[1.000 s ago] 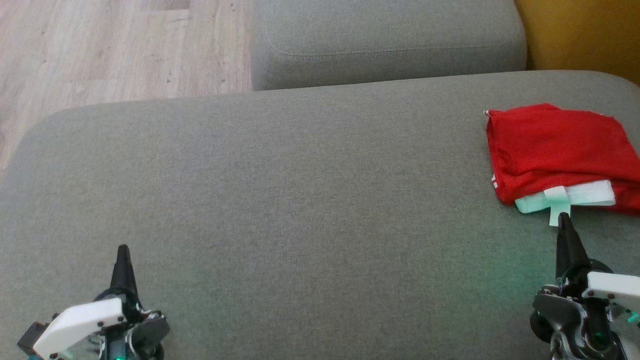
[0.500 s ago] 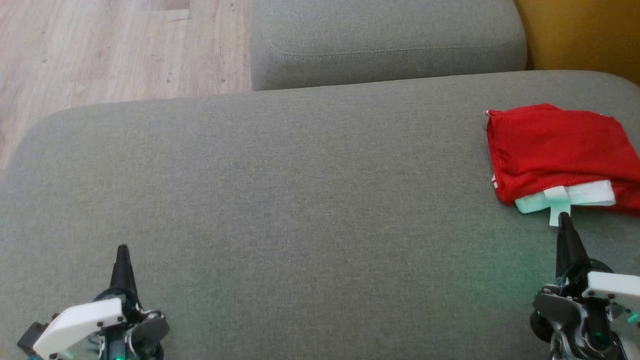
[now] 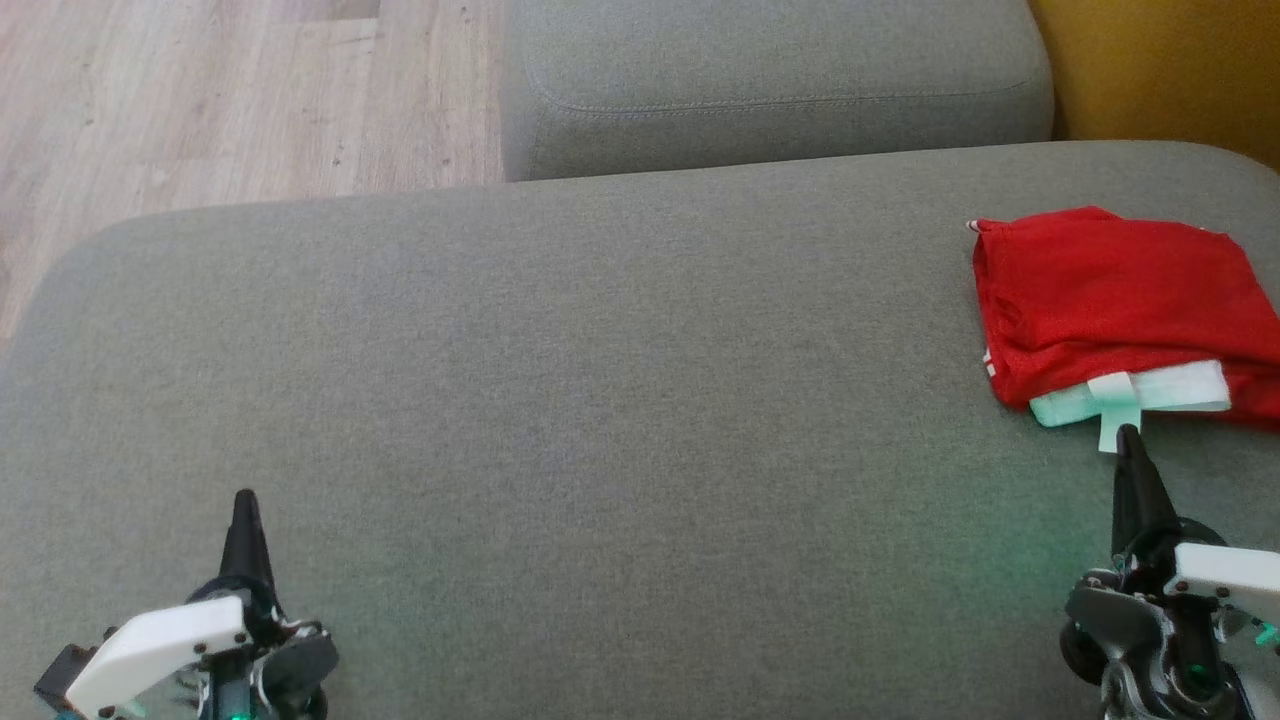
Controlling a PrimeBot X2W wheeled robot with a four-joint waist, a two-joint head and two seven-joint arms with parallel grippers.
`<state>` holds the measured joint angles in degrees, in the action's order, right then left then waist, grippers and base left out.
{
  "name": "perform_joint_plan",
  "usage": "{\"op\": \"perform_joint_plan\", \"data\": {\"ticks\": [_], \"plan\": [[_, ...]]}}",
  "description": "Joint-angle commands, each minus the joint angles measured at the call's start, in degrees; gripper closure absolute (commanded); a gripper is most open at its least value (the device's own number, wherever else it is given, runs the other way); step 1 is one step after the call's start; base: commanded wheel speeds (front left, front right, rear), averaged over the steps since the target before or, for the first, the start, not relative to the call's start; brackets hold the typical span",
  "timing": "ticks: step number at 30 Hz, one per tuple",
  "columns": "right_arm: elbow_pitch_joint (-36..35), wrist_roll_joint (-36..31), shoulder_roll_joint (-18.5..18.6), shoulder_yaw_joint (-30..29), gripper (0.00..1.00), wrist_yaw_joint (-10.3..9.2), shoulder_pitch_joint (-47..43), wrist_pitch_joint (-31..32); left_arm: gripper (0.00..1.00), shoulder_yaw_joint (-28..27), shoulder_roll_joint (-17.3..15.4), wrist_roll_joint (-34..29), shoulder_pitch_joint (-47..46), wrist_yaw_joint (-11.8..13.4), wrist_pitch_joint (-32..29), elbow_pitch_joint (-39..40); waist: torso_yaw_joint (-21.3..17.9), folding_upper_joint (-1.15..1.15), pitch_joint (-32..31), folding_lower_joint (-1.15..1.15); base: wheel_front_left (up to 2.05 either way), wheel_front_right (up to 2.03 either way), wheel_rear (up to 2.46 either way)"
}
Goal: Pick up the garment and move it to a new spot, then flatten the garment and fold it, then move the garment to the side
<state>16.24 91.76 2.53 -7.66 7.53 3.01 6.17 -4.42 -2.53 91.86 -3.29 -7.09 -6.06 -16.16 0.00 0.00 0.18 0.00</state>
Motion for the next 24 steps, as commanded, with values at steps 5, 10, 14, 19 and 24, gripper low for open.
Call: {"op": "perform_joint_plan", "data": {"ticks": [5, 10, 14, 19, 24], "plan": [[-2.22, 0.41, 0.34, 1.15, 1.0, -0.04, 3.18, 0.32, 1.0, -2.09, -0.34, 0.31, -2.9, -0.4, -0.42, 2.1, 0.0, 0.0, 0.0, 0.0, 0.0, 0.0, 0.0], [-2.22, 0.41, 0.34, 1.15, 1.0, -0.04, 3.18, 0.32, 1.0, -2.08, -0.34, 0.31, -2.9, -0.4, -0.42, 2.1, 0.0, 0.0, 0.0, 0.0, 0.0, 0.0, 0.0], [-2.22, 0.41, 0.34, 1.15, 1.0, -0.04, 3.18, 0.31, 1.0, -2.08, -0.34, 0.32, -2.9, -0.4, -0.42, 2.1, 0.0, 0.0, 0.0, 0.0, 0.0, 0.0, 0.0], [-2.22, 0.41, 0.34, 1.15, 1.0, -0.04, 3.18, 0.31, 1.0, -2.08, -0.34, 0.32, -2.9, -0.4, -0.42, 2.1, 0.0, 0.0, 0.0, 0.0, 0.0, 0.0, 0.0], [-2.22, 0.41, 0.34, 1.15, 1.0, -0.04, 3.18, 0.31, 1.0, -2.08, -0.34, 0.32, -2.9, -0.4, -0.42, 2.1, 0.0, 0.0, 0.0, 0.0, 0.0, 0.0, 0.0]]}}
